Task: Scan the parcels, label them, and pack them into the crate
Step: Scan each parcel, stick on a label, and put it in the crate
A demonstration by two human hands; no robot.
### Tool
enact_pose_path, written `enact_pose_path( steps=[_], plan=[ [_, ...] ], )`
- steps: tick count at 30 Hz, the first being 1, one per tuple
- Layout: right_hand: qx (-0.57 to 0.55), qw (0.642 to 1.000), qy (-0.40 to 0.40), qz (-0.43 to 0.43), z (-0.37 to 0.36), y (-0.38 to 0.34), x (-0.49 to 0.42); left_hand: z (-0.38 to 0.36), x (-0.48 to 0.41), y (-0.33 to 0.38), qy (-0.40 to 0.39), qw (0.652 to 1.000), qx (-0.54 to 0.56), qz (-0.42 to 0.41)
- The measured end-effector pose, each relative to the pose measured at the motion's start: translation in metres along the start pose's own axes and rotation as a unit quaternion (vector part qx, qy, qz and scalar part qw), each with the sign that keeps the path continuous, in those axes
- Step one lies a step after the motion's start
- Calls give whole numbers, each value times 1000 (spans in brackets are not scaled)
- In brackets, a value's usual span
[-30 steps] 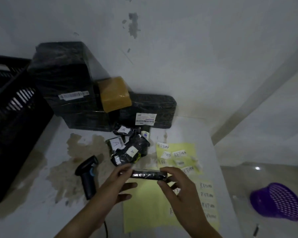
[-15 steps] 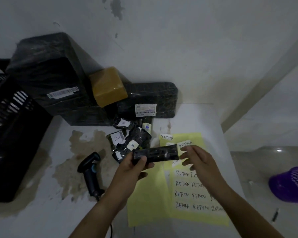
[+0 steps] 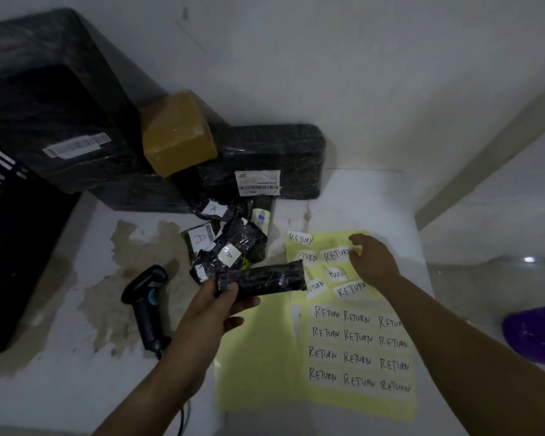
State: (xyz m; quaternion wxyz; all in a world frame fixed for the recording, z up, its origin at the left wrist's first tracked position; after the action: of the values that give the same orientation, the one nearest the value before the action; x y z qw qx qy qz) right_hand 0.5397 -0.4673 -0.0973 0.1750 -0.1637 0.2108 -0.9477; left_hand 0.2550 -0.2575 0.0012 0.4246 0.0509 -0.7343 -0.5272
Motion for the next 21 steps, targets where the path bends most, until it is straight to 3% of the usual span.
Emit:
enact_pose_path(
  steps=[4, 13, 16, 21],
  plan=[
    [84, 996, 13, 32, 0, -2, -11, -4, -5, 4, 13, 1000, 23, -2],
    [99, 994, 25, 28, 1, -6, -10, -3, -8, 2, 20, 1000, 22, 4],
    [17, 999, 34, -1, 11, -4, 0, -1, -6, 1, 26, 999, 29, 5],
    [-163, 977, 140, 0, 65, -25, 54, -1, -2, 7, 26, 998, 55, 2]
  ],
)
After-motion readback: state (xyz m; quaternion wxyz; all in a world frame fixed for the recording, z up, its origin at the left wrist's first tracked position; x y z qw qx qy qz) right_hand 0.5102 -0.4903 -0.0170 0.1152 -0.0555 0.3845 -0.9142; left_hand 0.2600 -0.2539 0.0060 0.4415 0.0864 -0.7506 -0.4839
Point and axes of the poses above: each hand's wrist, its own x-axis away from the middle knuckle, its own z-axis out of the back of the hand, y = z × x, the point moved 10 cm from there along -x, towards the middle knuckle, and after that the axes turned 4 degrees about x, right-handed, at the moved point
